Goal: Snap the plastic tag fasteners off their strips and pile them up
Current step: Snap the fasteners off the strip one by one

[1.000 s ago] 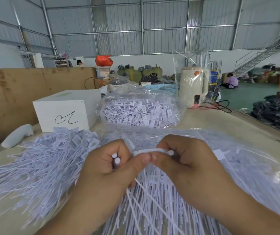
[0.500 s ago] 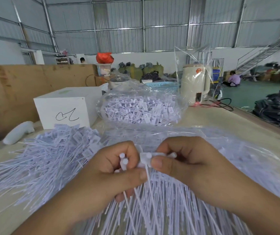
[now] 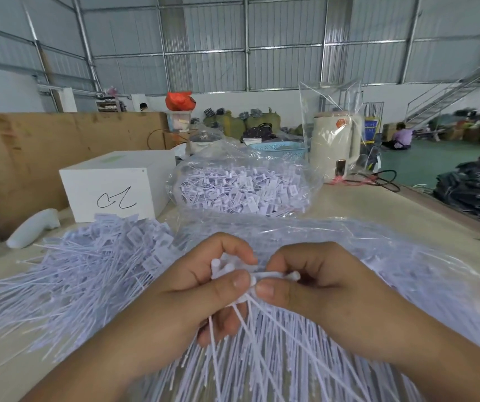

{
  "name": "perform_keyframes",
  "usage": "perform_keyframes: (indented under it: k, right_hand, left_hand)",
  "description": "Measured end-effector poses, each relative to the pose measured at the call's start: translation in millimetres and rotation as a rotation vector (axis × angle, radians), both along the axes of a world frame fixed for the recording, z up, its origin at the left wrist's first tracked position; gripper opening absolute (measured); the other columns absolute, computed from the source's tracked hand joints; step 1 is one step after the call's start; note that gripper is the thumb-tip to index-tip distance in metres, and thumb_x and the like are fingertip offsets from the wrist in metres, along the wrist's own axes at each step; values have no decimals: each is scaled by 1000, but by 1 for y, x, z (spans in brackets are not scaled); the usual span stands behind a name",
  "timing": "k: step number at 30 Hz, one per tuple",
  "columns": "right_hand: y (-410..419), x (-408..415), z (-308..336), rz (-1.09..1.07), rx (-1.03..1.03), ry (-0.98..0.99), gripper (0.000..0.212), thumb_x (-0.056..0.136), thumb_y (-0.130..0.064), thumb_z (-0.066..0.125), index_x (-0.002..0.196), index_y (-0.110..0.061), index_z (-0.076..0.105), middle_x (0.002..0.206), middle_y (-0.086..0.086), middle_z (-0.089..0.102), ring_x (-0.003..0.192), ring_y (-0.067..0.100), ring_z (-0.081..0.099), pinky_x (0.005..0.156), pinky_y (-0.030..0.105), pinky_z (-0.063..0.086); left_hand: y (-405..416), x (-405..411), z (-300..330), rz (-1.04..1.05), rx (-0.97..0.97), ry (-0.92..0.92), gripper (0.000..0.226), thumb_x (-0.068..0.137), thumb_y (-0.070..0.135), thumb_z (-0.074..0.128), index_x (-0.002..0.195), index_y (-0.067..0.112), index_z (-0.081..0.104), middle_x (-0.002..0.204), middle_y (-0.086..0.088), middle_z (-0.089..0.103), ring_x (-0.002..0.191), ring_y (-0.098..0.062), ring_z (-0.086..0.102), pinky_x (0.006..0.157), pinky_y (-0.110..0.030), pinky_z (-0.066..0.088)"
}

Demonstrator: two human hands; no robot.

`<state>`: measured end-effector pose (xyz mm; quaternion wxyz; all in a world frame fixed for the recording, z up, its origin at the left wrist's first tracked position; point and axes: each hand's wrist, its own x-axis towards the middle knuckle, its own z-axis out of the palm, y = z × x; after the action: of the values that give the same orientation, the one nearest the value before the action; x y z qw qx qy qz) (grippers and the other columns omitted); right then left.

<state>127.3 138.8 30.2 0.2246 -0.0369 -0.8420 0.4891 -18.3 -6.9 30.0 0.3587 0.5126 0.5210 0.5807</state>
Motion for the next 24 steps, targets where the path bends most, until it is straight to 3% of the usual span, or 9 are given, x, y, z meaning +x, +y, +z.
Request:
perform_keyframes:
  k: [2, 5, 9, 11, 13, 14, 16, 19, 24]
  right_hand:
    - [-1, 0, 0, 8, -6, 2, 26, 77, -47, 70, 74, -21, 67, 60, 2, 42, 57, 17, 35, 56, 34, 27]
    - [-4, -1, -2, -3, 8, 67, 26, 76, -44, 71, 76, -19, 66, 63, 12, 46, 57, 15, 39, 56, 30, 30]
    - [-5, -1, -3, -20, 107, 79, 24, 79, -44, 71, 83, -21, 67, 71, 7, 60, 62, 21, 53, 59, 34, 40]
    - [0, 1, -1, -90, 359, 60, 27, 82, -50, 67, 90, -25, 68, 78, -6, 63, 73, 10, 59, 68, 32, 47]
    - [6, 5, 5, -182, 727, 11, 39, 87, -62, 51, 92, -26, 67, 79, -9, 61, 79, 7, 55, 77, 28, 42]
    - [8, 6, 8, -194, 816, -34, 46, 88, -65, 45, 90, -25, 66, 77, -8, 60, 79, 7, 53, 80, 27, 40]
    - [12, 9, 10, -138, 718, -141, 47, 89, -67, 45, 86, -25, 65, 76, -7, 59, 76, 6, 52, 75, 21, 40]
    - [15, 10, 7, -89, 463, -220, 30, 86, -56, 62, 81, -28, 55, 68, -12, 52, 57, 3, 45, 54, 21, 33]
    - [13, 8, 4, -89, 301, -131, 29, 87, -45, 67, 79, -24, 48, 60, -7, 42, 54, 8, 37, 54, 29, 30]
  left_hand:
    - [0, -3, 0, -47, -10, -2, 26, 73, 43, 74, 93, 29, 65, 59, 4, 55, 47, -8, 52, 44, -18, 37]
    - [-3, -6, 2, -142, -1, 63, 33, 73, 44, 79, 96, 24, 67, 63, 9, 59, 52, -5, 55, 48, -15, 43]
    - [-3, -9, 2, -73, 27, 116, 18, 69, 30, 80, 83, 22, 73, 59, 6, 57, 48, -5, 50, 47, -15, 43]
    - [-4, -10, 2, -28, 16, 164, 12, 70, 30, 75, 78, 21, 73, 56, 2, 56, 47, -9, 51, 46, -17, 43]
    - [-4, -14, 3, 2, -1, 190, 14, 70, 35, 73, 75, 22, 70, 56, 0, 55, 48, -12, 54, 46, -20, 41]
    - [-4, -16, 2, 9, -5, 185, 16, 70, 37, 73, 74, 22, 69, 56, 0, 54, 49, -12, 54, 47, -22, 40]
    - [-4, -17, 1, -7, -10, 172, 22, 68, 42, 78, 72, 23, 68, 57, -1, 52, 48, -11, 53, 48, -22, 39]
    - [-2, -14, -1, -85, -8, 179, 28, 71, 49, 79, 77, 23, 72, 57, 3, 53, 46, -6, 51, 47, -15, 39]
    - [-2, -9, 0, -69, -8, 224, 20, 75, 43, 76, 79, 24, 73, 60, 2, 59, 51, -13, 60, 47, -15, 40]
